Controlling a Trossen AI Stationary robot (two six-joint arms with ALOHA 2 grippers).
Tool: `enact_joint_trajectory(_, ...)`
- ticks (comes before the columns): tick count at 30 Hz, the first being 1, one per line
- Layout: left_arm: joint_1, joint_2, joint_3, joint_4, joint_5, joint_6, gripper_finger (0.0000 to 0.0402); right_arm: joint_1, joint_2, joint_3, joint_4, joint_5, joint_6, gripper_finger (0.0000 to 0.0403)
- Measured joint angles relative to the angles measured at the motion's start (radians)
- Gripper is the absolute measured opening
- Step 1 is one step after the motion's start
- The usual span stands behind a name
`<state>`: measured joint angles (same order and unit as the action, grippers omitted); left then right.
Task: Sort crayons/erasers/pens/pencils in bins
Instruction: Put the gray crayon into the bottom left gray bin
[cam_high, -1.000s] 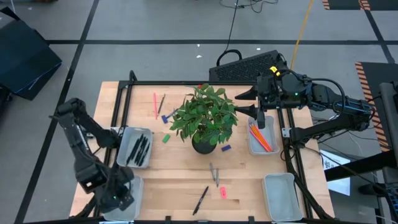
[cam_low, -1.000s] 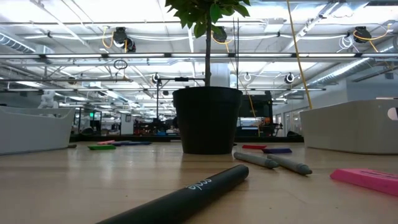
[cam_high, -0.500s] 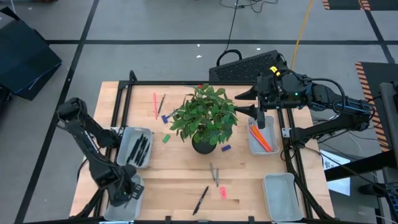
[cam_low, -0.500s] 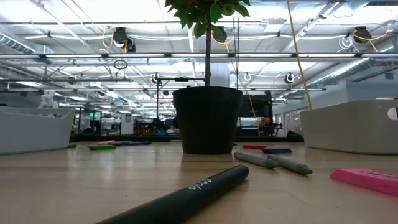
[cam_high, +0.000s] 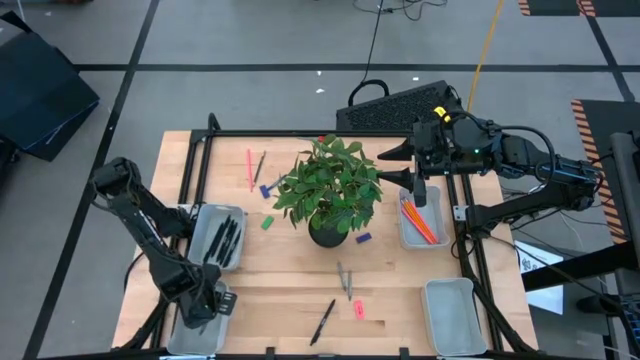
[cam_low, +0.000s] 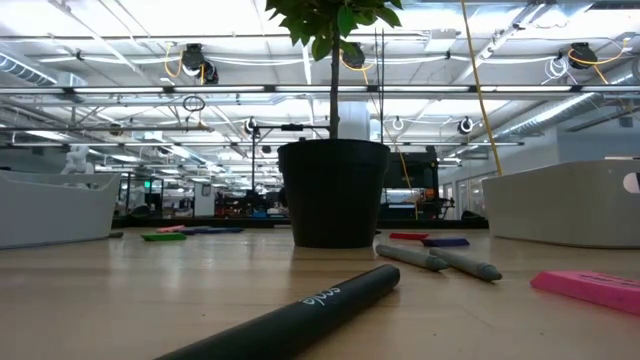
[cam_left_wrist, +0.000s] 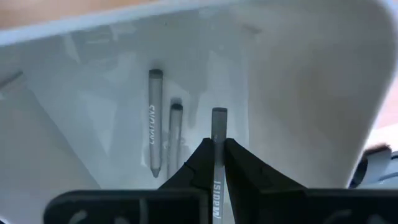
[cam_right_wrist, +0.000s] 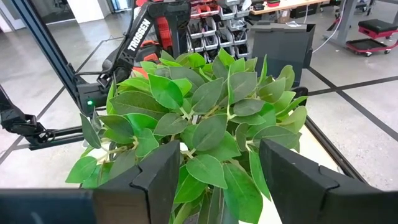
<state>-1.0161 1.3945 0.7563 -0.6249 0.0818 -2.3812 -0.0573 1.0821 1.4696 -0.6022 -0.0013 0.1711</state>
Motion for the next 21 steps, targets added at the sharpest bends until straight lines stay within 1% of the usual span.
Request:
enact_joint_trajectory(5,0.008,0.014,0.001,-0.026,0.022,-0.023,0.0017,0.0,0.0,0.0,0.0,0.0,0.0,0.0212)
enact_joint_trajectory(9,0.019,0.041,0.0,0.044,0.053,-0.032,0.001,0.0,0.0,0.0,0.0,0.0,0.0,0.0212)
enact_joint_trajectory(12,0.022,0.078,0.0,0.07,0.09,-0.066,0.0021,0.0,0.0,0.0,0.0,0.0,0.0,0.0212)
enact_joint_trajectory(17,0.034,0.101,0.0,0.082,0.08,-0.063,0.0034,0.0,0.0,0.0,0.0,0.0,0.0,0.0212)
enact_joint_trajectory(21,0.053,0.101,0.0,0.058,0.056,-0.075,0.0041,0.0,0.0,0.0,0.0,0.0,0.0,0.0212)
